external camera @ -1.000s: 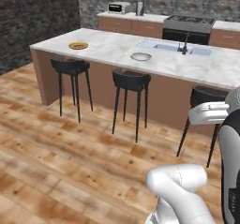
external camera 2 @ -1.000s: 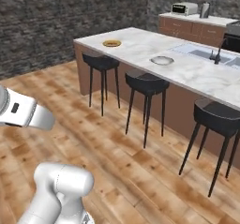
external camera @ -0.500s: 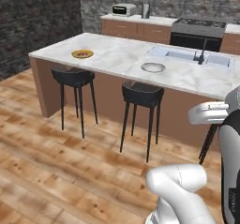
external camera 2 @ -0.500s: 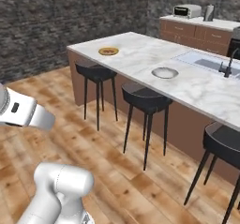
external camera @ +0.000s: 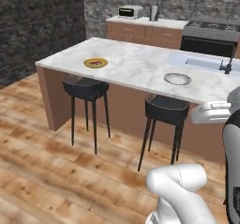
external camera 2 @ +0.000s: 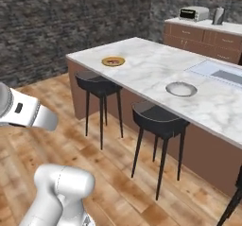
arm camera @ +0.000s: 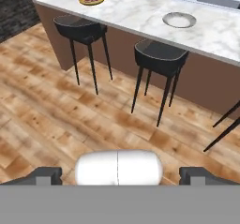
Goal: Transport the steak and bell pepper to the fridge. Place the steak on the rack containing meat and place the bell pepper on the rack containing the vegetable, ensuring meats and vegetables are on different racks.
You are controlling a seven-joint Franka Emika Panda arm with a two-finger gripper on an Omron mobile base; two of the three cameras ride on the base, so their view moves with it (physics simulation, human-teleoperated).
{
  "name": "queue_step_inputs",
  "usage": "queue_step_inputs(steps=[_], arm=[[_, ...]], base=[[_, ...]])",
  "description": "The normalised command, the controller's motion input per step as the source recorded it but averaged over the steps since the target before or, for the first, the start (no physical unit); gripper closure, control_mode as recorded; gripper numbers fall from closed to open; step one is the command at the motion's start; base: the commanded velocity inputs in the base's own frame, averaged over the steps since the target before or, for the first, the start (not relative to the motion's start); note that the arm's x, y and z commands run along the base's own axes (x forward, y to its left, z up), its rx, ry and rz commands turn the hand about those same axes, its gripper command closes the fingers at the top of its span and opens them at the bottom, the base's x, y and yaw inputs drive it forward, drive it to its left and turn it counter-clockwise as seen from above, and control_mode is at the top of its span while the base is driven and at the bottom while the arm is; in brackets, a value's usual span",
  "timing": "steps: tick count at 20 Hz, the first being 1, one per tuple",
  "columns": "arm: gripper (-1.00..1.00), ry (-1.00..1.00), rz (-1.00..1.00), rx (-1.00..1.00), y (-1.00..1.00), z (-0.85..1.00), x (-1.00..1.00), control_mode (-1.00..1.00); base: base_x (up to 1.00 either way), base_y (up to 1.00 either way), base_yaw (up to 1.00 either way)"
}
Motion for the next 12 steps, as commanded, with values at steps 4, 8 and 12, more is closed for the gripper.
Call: queue_step_inputs(steps=[4, 8, 12], arm=[[-1.00, 0.00, 0.00, 0.00, 0.00, 0.00, 0.00, 1.00], [-1.00, 0.00, 0.00, 0.00, 0.00, 0.00, 0.00, 1.00], [-1.00, 0.00, 0.00, 0.00, 0.00, 0.00, 0.00, 1.00]], base=[[1.00, 1.00, -0.22], [1.00, 1.00, -0.29], [1.00, 1.00, -0.41]])
